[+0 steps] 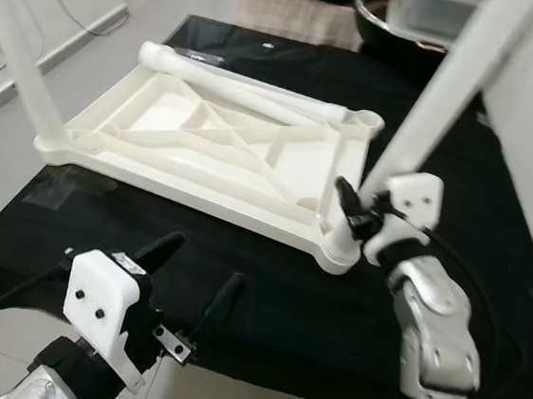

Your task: Building children table

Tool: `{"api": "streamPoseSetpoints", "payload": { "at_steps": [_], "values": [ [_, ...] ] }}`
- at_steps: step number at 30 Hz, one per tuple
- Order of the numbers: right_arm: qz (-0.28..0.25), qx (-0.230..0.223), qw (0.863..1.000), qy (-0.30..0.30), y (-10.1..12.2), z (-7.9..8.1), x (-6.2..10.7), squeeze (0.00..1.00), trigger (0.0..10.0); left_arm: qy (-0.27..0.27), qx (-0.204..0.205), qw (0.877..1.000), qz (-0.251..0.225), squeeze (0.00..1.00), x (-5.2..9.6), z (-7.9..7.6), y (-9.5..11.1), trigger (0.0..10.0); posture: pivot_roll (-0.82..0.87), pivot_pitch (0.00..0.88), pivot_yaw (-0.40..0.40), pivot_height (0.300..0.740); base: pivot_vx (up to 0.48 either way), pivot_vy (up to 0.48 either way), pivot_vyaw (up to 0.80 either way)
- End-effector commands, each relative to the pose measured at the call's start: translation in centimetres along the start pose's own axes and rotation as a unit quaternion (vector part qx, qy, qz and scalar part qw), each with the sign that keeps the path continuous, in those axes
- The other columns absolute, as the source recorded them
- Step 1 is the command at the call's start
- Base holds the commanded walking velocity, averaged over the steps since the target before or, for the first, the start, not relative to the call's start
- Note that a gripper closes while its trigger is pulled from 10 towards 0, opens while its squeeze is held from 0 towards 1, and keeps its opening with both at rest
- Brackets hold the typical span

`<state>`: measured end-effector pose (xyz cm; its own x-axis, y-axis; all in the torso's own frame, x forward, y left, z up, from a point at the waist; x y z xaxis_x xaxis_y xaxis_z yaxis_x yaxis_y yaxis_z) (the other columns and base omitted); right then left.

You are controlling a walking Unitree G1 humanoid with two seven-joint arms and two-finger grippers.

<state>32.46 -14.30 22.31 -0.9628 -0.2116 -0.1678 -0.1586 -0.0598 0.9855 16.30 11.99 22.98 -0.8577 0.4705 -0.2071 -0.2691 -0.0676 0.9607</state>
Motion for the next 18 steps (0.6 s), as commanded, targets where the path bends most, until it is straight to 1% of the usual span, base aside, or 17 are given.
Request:
{"api": "streamPoseSetpoints", "payload": {
  "at_steps": [1,2,3,4,5,6,7,8,10,11,12,13,14,15,16,17,18],
  "values": [
    [0.074,0.027,0.997,-0.008,-2.8,-0.1,0.0,0.0,0.0,0.0,0.002,1.0,0.003,0.0,0.1,-0.1,-0.1,10.0,0.19,0.21,-0.105,0.74,0.0,0.0,0.0],
    [0.074,0.027,0.997,-0.008,-2.8,-0.1,0.0,0.0,0.0,0.0,0.002,1.0,0.003,0.0,0.1,-0.1,-0.1,10.0,0.19,0.21,-0.105,0.74,0.0,0.0,0.0],
    [0.082,0.023,0.996,-0.007,-3.1,-0.3,0.1,0.0,6.2,0.0,0.003,1.0,0.004,0.0,0.1,-0.1,-0.2,10.0,0.19,0.21,-0.105,0.74,0.0,0.0,0.0],
    [0.08,0.024,0.997,0.001,-3.1,-0.1,0.1,0.0,10.0,-0.001,0.003,1.0,0.004,0.0,0.1,-0.1,-0.2,10.0,0.19,0.21,-0.105,0.74,0.0,0.0,0.0],
    [0.072,0.027,0.997,0.004,-2.9,-0.3,0.2,1.0,10.0,-0.001,0.004,1.0,0.004,0.0,0.1,-0.1,-0.2,10.0,0.19,0.207,-0.104,0.74,0.0,0.0,0.0],
    [0.072,0.024,0.997,0.01,-2.8,-0.5,0.1,1.0,10.0,-0.001,0.004,1.0,0.005,0.0,0.2,-0.2,-0.2,10.0,0.19,0.207,-0.104,0.74,0.0,0.0,0.0],
    [0.07,-0.002,0.997,0.029,-2.7,-0.6,-0.2,1.0,10.0,0.0,0.005,1.0,0.004,0.0,0.2,-0.2,-0.2,10.0,0.19,0.206,-0.106,0.74,0.0,0.0,0.0],
    [0.064,-0.017,0.997,0.031,-2.3,-0.8,-0.3,1.0,10.0,0.0,0.005,1.0,0.005,0.0,0.2,-0.2,-0.2,10.0,0.19,0.205,-0.107,0.74,0.0,0.0,0.0],
    [0.055,-0.022,0.998,0.036,-1.9,-1.1,-0.6,1.0,10.0,0.0,0.005,1.0,0.005,0.0,0.2,-0.2,-0.2,10.0,0.19,0.205,-0.107,0.74,0.0,0.0,0.0],
    [0.042,-0.042,0.995,0.085,-1.2,-0.6,-1.0,1.0,10.0,0.0,0.006,1.0,0.005,0.0,0.2,-0.2,-0.2,10.0,0.19,0.205,-0.107,0.74,0.0,0.0,0.0],
    [0.029,-0.032,0.99,0.133,-0.6,-0.6,-1.4,1.0,10.0,0.0,0.007,1.0,0.005,0.0,0.2,-0.3,-0.2,10.0,0.19,0.204,-0.108,0.74,0.0,0.0,0.0],
    [0.029,-0.016,0.975,0.22,-0.2,-0.7,-1.6,1.0,10.0,0.0,0.009,1.0,0.004,0.0,0.1,-0.4,-0.2,10.0,0.19,0.206,-0.11,0.74,0.0,0.0,0.0],
    [0.029,-0.016,0.975,0.22,-0.2,-0.7,-1.6,1.0,10.0,0.0,0.009,1.0,0.004,0.0,0.1,-0.4,-0.2,10.0,0.19,0.206,-0.11,0.74,0.0,0.0,0.0],
    [0.032,-0.01,0.972,0.232,-0.2,-1.0,-1.6,1.0,10.0,0.0,0.009,1.0,0.004,0.0,0.1,-0.4,-0.2,10.0,0.19,0.206,-0.11,0.74,0.0,0.0,0.0],
    [0.037,-0.018,0.963,0.265,-0.1,-1.0,-1.6,0.92,10.0,0.001,0.009,1.0,0.003,0.0,0.1,-0.4,-0.2,10.0,0.19,0.208,-0.108,0.74,0.0,0.0,0.0],
    [0.037,-0.018,0.963,0.265,-0.1,-1.0,-1.6,0.92,10.0,0.001,0.009,1.0,0.003,0.0,0.1,-0.4,-0.2,10.0,0.19,0.208,-0.108,0.74,0.0,0.0,0.0],
    [0.04,-0.023,0.957,0.286,0.0,-0.9,-1.6,0.92,10.0,0.001,0.009,1.0,0.003,0.0,0.1,-0.4,-0.2,10.0,0.19,0.208,-0.108,0.74,0.0,0.0,0.0]
  ]
}}
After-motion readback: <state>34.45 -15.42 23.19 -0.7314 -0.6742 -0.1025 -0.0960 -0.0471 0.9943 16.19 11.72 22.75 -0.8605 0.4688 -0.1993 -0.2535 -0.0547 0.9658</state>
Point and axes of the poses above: a point about 5 cm out from each wrist's last joint towards the gripper, its own x axis pointing back from the gripper into the wrist, its own y axis along the axis of the wrist's last joint, z = x × y, the point moved 2 cm from there along -x, pointing out of the wrist towards the gripper, and after that the axes turned 11 degrees about -x, right-handed, at the moved point
